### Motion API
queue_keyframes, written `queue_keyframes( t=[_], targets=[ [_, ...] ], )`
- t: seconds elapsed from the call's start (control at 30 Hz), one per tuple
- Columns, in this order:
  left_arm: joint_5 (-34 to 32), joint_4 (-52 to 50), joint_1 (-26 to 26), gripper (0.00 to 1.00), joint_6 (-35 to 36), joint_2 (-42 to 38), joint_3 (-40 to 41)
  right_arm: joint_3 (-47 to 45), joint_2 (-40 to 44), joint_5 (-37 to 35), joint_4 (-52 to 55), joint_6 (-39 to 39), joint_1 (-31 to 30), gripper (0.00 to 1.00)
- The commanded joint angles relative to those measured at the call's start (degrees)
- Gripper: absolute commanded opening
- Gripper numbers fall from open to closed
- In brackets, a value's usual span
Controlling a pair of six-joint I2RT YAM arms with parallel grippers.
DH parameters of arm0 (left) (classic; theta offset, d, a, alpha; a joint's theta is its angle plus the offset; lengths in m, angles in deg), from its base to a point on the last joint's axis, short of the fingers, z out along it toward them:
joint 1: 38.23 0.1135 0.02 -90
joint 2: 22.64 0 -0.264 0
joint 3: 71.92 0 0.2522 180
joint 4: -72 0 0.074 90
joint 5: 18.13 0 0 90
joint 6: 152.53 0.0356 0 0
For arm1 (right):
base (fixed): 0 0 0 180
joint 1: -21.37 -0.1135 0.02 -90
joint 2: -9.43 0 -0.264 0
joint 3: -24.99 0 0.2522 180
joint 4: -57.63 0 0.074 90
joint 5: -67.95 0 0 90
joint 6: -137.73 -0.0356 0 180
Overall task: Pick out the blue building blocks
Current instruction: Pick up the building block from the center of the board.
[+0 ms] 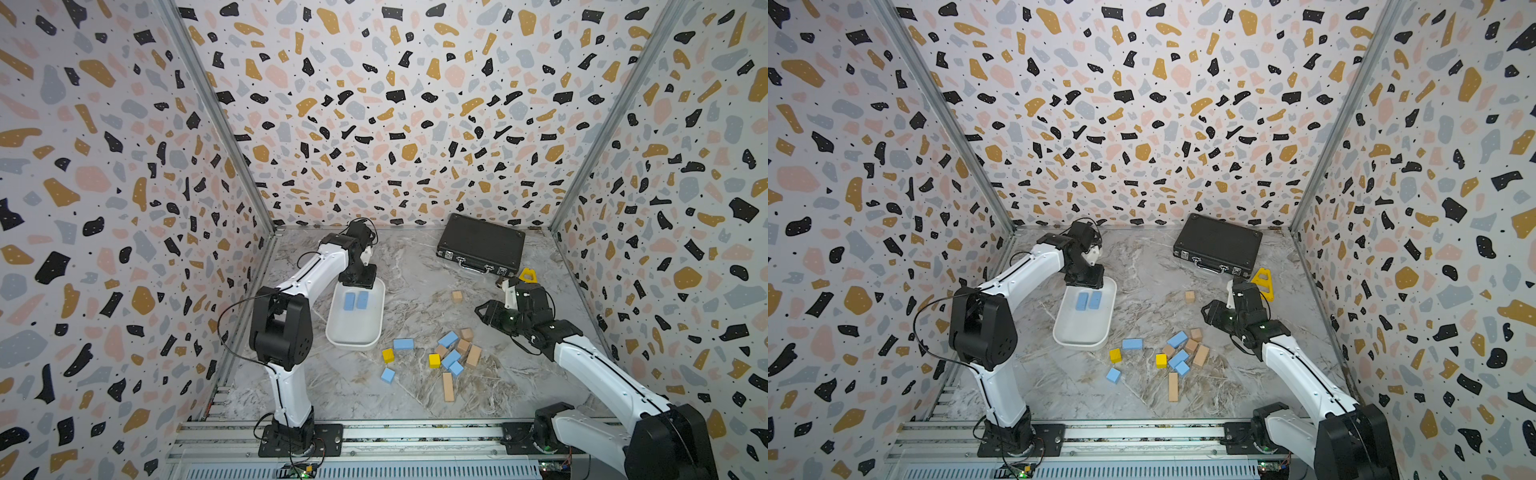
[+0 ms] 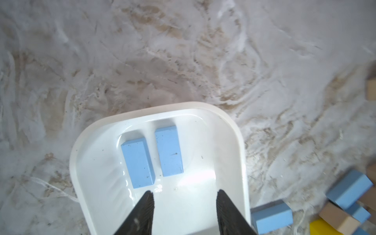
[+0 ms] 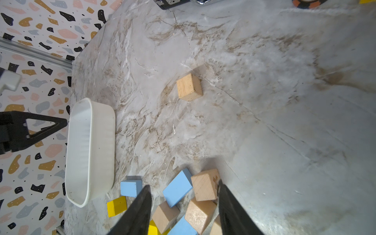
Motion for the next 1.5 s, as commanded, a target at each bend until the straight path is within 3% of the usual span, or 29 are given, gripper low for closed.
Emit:
queue_keyframes(
  t=[0.0, 0.27, 0.57, 0.97, 1.47],
  targets=[
    [5.2, -3.6, -2.5, 0.49, 14.0, -2.7, -1.0, 1.9, 0.5, 0.5, -0.5, 1.4, -0.3, 0.55],
    [3.7, -3.4, -10.9, 0.48, 31.8, -5.1, 2.8, -1.1, 5.0, -0.7, 0.6, 1.2, -0.3, 0.55],
    [-6.1, -2.5, -21.5, 0.46, 42.3, -1.9, 8.0, -4.1, 9.1, -1.6, 1.6, 0.2, -0.3, 0.55],
    [-9.4, 1.2, -26.6, 0.45, 43.9, 2.1, 12.5, -5.9, 11.5, -1.3, 2.1, 0.1, -0.3, 0.55],
    [-6.5, 1.6, -28.5, 0.45, 41.8, 5.3, 12.8, -6.7, 11.9, -1.4, 2.0, 0.4, -0.3, 0.55]
  ],
)
